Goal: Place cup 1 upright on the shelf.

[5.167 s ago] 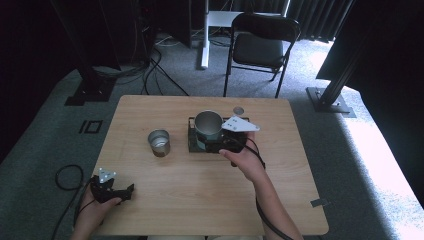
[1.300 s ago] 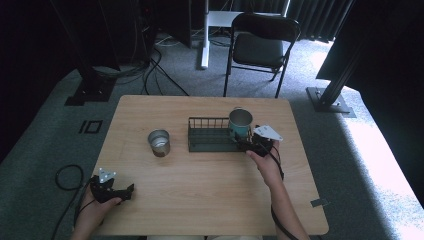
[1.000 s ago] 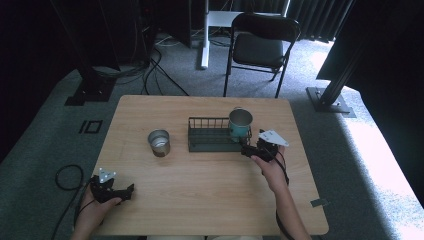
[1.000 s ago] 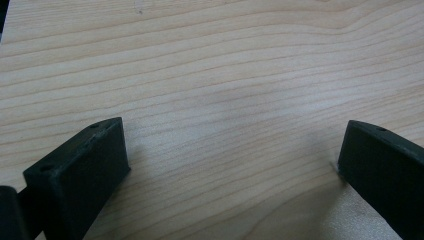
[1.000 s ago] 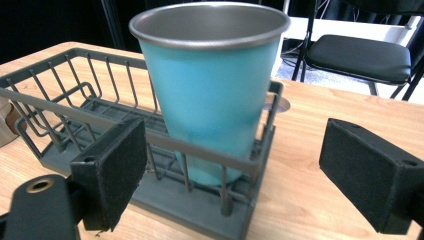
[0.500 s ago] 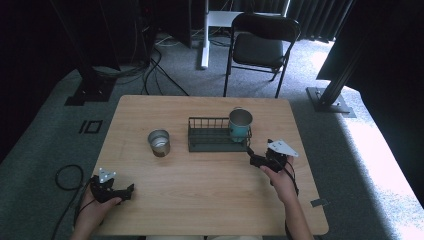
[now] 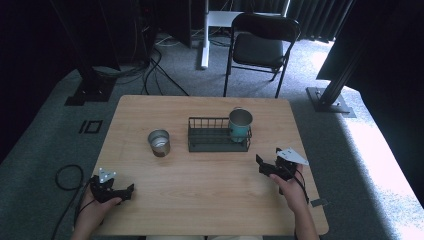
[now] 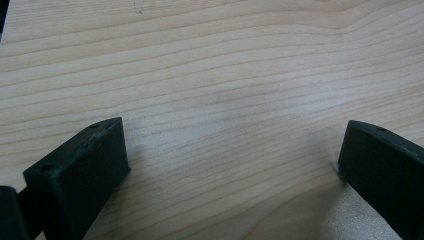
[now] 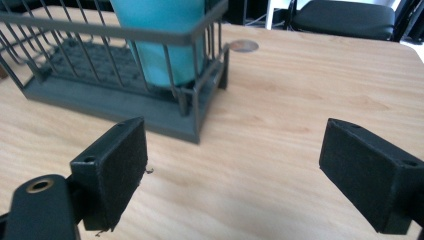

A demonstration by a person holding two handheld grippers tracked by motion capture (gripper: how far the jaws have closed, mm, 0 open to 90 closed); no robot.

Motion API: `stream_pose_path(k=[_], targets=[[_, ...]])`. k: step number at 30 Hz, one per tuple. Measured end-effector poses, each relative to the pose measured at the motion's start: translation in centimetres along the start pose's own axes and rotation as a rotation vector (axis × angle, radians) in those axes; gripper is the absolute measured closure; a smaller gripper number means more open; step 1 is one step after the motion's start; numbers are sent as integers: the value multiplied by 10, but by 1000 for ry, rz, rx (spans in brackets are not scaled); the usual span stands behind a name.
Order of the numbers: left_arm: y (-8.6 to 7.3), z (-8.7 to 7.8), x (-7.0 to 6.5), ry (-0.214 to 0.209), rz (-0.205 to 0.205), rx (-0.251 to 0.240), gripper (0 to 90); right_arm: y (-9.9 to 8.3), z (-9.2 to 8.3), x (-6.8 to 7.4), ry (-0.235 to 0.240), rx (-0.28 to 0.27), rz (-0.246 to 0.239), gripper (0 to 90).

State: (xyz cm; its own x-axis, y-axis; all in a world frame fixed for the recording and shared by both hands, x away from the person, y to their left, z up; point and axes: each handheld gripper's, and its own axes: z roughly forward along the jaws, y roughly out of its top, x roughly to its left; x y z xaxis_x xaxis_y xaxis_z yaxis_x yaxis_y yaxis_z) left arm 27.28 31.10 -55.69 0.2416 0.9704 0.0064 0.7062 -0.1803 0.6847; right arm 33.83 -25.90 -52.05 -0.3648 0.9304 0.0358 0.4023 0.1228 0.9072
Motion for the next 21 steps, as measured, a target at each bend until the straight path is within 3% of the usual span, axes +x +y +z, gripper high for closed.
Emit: stream_pose_path(k=[5, 7, 21], targets=[[0, 0, 0, 0, 0, 0, 4, -12, -9, -6, 15, 29, 20, 116], [0, 0, 0, 0, 0, 0, 4, -19, -14, -9, 7, 57, -10, 116], [0, 0, 0, 0, 0, 0, 4, -39, -28, -22, 2, 121, -17, 117]])
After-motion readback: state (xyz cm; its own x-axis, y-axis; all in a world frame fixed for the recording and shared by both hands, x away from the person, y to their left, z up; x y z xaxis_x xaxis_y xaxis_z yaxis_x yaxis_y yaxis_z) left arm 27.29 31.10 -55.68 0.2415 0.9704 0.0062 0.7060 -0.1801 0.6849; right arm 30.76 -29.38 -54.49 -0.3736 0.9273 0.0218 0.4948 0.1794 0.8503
